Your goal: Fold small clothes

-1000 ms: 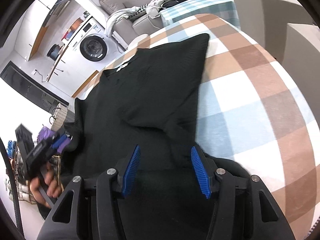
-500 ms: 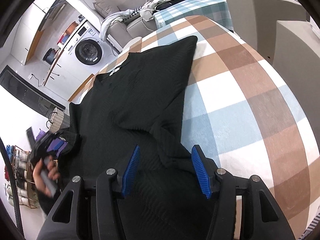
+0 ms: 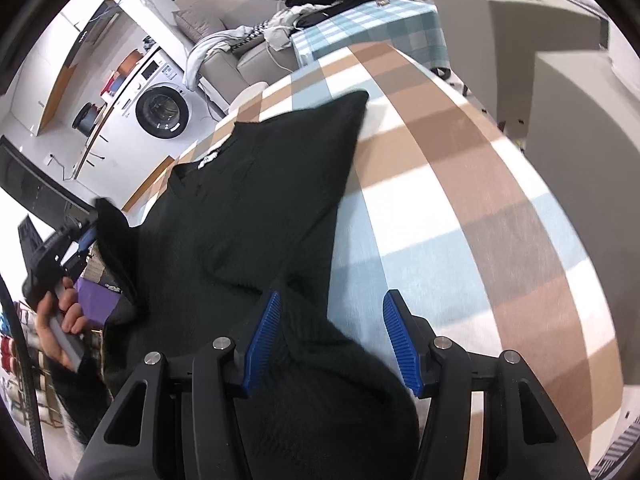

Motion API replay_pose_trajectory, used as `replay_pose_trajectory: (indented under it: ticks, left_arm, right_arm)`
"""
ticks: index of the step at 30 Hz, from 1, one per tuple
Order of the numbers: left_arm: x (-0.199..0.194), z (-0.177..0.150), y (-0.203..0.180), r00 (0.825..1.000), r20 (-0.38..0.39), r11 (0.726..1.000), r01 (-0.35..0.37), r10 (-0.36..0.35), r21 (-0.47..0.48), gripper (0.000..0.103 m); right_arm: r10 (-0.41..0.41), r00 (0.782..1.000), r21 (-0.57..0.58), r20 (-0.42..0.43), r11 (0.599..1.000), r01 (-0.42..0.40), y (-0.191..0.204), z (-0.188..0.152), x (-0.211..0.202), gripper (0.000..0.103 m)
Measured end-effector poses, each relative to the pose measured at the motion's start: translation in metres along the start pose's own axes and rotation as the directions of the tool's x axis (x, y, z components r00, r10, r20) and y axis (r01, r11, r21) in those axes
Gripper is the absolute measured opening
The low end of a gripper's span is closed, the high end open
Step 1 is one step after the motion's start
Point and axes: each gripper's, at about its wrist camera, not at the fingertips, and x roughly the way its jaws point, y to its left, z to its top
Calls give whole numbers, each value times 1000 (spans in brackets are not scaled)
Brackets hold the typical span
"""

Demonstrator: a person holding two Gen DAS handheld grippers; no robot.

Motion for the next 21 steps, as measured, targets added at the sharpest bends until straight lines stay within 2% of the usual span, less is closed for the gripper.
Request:
replay_pose_trajectory:
  ticks: [2,3,5,7,8,10,12,14,16,17,18,21]
  left_arm:
    - [-6,-4,10,999,21,999,-49,49,6,68]
    - [-4,-5,14,997,5,997,-73,73,8,68]
    - [-4,-13,34,985,-31,985,-170,169,-4,68]
    - [-2,-21,55,963,-65,964,-264,263,-5,68]
    - [1,-28,68,945,-96,949,-315,314,6,68]
    - [5,-42,94,925,-135,934,-356,355,12,68]
    - [8,-53,109,920,-165,933,-361,356,0,66]
    - [9,-64,120,921,-194,938,-347,339,-8,57]
    - [14,-70,121,917,-206,939,-345,341,17,41]
    - [17,-71,118,917,-201,938,-345,344,31,37]
    - [16,-73,117,920,-196,940,-339,341,41,21]
    - [17,-72,111,927,-189,946,-322,325,49,8]
  right_arm:
    - [-3,1000,-15,4,1000,3,2,8,1,57]
    - [-3,1000,-26,7,1000,4,2,14,3,58]
    - [-10,1000,-51,-9,999,9,3,22,9,59]
    - [-9,1000,-61,-27,998,7,2,29,18,59]
    - [0,999,-67,-47,998,-3,2,33,26,59]
    - [13,997,-73,-76,997,-19,3,38,39,59]
    - [21,994,-86,-106,996,-31,6,44,54,59]
    - [18,993,-91,-116,995,-29,9,49,65,59]
    - [2,992,-113,-124,993,-17,14,53,75,59]
    - [-10,992,-133,-126,991,-7,18,54,81,57]
    - [-16,992,-145,-124,989,-2,20,55,84,52]
    - [-76,993,-213,-92,976,55,30,55,92,31]
